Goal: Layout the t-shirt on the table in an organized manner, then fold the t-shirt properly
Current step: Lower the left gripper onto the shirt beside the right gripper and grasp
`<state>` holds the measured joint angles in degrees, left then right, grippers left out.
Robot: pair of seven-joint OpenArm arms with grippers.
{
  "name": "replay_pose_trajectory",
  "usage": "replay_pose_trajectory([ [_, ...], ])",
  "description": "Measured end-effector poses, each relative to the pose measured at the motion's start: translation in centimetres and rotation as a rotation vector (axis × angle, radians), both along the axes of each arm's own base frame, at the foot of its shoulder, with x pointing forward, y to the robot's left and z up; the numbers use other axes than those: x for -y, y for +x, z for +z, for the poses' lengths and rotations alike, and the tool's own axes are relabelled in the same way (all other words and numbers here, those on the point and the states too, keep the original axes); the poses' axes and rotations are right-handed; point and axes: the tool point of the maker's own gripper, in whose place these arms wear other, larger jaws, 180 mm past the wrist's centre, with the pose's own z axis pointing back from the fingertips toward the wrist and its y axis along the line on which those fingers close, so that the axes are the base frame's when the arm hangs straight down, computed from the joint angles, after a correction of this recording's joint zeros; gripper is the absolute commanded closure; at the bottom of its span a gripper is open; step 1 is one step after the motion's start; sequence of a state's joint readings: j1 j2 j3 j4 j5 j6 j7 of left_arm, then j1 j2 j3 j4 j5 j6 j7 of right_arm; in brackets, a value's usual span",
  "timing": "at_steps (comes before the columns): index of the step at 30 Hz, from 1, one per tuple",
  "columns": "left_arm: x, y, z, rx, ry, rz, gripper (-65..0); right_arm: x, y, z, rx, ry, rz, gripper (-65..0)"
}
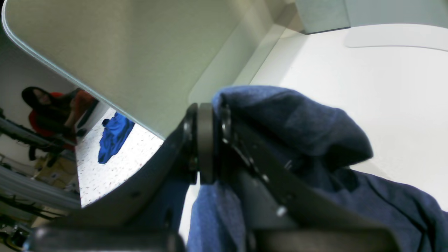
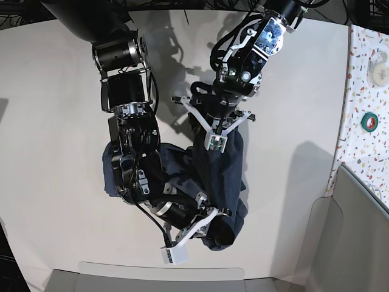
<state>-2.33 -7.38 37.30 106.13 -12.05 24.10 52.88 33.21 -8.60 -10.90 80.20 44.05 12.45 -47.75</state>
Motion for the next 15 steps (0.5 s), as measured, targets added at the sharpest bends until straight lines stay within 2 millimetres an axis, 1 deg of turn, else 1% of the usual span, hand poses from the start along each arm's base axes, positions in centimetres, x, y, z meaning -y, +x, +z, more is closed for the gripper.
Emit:
replay_pose_trajectory([
  [2,0.4,0.2,-0.5,-0.02,-0.012,0.024,-17.2,0.1,0.0,0.0,0.001,-0.003,-0.002,0.0],
  [5,0.9,-0.2,-1.4,-0.071,-0.031,0.063,-17.5,0.1,0.0,0.0,0.001,-0.004,-0.003,0.0],
  [8,1.4,-0.2,-1.2,-0.07,-0.048,0.067,-21.1,0.1,0.0,0.0,0.001,-0.005,-0.003,0.0],
  [11,1.3,-0.1,-1.1,-0.064,-0.045,0.069,-25.5,0.1,0.1,0.0,0.002,-0.005,-0.004,0.0],
  [15,1.3,-0.1,-1.1,-0.065,-0.045,0.068,-26.5,0.1,0.1,0.1,0.004,-0.004,-0.004,0.0],
])
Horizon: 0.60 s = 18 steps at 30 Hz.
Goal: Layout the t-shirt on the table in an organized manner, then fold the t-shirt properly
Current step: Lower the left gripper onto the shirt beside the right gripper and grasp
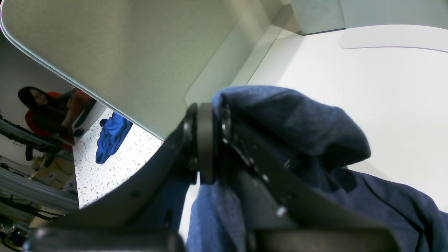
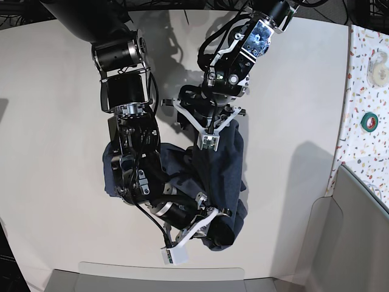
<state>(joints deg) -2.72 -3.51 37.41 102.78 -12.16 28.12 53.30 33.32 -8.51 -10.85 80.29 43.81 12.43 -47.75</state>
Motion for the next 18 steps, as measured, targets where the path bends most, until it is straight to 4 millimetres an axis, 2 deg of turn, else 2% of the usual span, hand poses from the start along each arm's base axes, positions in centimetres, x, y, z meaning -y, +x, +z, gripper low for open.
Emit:
replay_pose_trajectory([
  [6,1.7,-0.5,-0.3,0.005,0.034,-0.063,-26.6,0.0,0.0,0.0,0.0,0.0,0.001,0.0],
  [10,0.8,0.3,-2.0,0.042,0.2,-0.033,-26.7,0.1,0.0,0.0,0.003,-0.005,-0.003,0.0],
  [13,0.6,-0.4,-3.8,0.025,0.293,-0.036,-26.7,0.0,0.0,0.1,0.005,-0.007,0.0,0.0],
  [18,1.4,-0.7,-4.1,0.064,0.36,-0.05,-26.7,0.0,0.1,0.4,0.009,-0.005,0.0,0.0],
])
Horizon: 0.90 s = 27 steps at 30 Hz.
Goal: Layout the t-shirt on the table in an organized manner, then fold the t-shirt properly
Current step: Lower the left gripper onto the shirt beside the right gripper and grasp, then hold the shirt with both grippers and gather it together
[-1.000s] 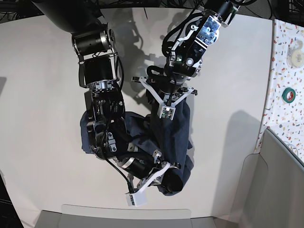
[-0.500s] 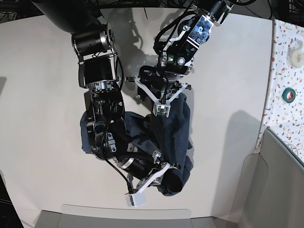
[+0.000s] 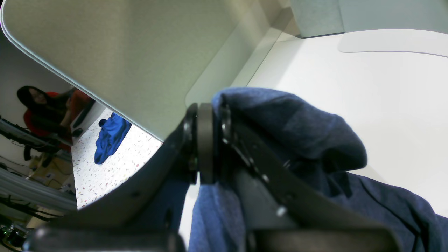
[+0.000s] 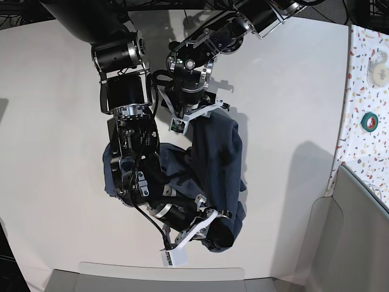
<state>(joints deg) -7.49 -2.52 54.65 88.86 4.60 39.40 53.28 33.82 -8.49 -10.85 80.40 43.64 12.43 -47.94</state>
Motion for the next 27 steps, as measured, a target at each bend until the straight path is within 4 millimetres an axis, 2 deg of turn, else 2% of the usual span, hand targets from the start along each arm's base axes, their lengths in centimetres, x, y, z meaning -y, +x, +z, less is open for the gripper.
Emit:
replay_pose_trajectory([
  [5,-0.4,0.9,1.2,0.078,0.066,0.004,-26.7,0.0,0.0,0.0,0.0,0.0,0.001,0.0],
  [10,0.0,1.7,2.9,0.163,0.111,0.003,-26.7,0.0,0.0,0.0,0.0,0.0,0.0,0.0],
  [15,-0.9,2.4,3.5,0.217,0.17,0.01,-26.7,0.0,0.1,0.3,0.006,0.0,0.0,0.0],
  [21,-2.0,3.1,1.1,0.178,0.271,0.0,-26.7,0.0,0.1,0.3,0.008,0.0,0.001,0.0],
  [27,-2.3,4.6,1.8,0.237,0.297,-0.008,-26.7,0.0,0.1,0.3,0.008,0.0,0.0,0.0],
])
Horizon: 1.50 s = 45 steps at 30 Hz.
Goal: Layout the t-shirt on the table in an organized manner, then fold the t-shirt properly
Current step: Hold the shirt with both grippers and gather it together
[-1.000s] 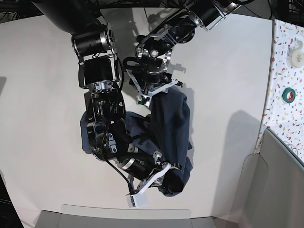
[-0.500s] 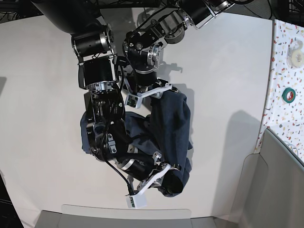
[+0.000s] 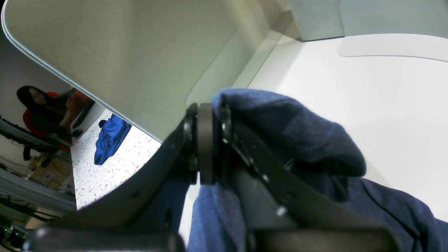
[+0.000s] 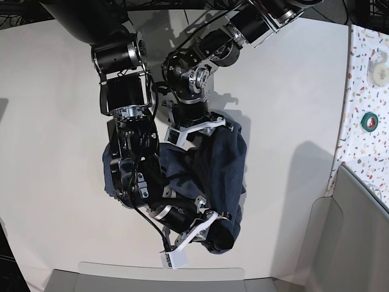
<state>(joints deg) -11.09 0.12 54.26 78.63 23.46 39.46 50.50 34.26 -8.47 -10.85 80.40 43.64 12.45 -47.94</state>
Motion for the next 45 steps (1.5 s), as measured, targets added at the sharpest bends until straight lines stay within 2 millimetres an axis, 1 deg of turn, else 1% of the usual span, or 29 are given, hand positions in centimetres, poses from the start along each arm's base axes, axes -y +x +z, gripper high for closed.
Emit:
replay_pose_trajectory([
  [8,0.1,0.1,0.1,0.005,-0.001,-0.002,-26.5,0.0,0.0,0.0,0.0,0.0,0.0,0.0],
  [12,0.0,1.1,1.0,0.03,0.001,-0.002,-26.5,0.0,0.0,0.0,-0.001,0.001,0.001,0.0],
  [20,-0.4,2.0,1.7,0.054,0.01,0.0,-26.5,0.0,-0.1,-0.1,-0.003,0.003,0.002,0.0],
  [26,-2.2,2.2,1.3,0.055,0.042,0.014,-26.4,-0.1,-0.1,0.0,-0.003,0.003,0.002,0.0],
  [33,-5.9,3.6,1.9,0.069,0.027,0.128,-26.4,0.0,0.0,0.0,-0.003,0.004,0.002,0.0],
  [35,-6.7,3.8,2.0,0.07,0.021,0.154,-26.4,0.0,-0.1,0.0,-0.002,0.004,0.002,0.0],
  [37,-7.0,3.9,2.0,0.07,0.019,0.164,-26.4,0.0,0.0,0.0,-0.002,0.004,0.002,0.0],
  [43,-7.0,3.8,1.9,0.067,0.019,0.165,-26.4,0.0,0.0,0.0,-0.002,0.004,0.002,0.0],
  [45,-7.4,3.8,1.9,0.069,0.029,0.164,-26.4,0.0,0.0,0.0,-0.002,0.005,0.001,0.0],
])
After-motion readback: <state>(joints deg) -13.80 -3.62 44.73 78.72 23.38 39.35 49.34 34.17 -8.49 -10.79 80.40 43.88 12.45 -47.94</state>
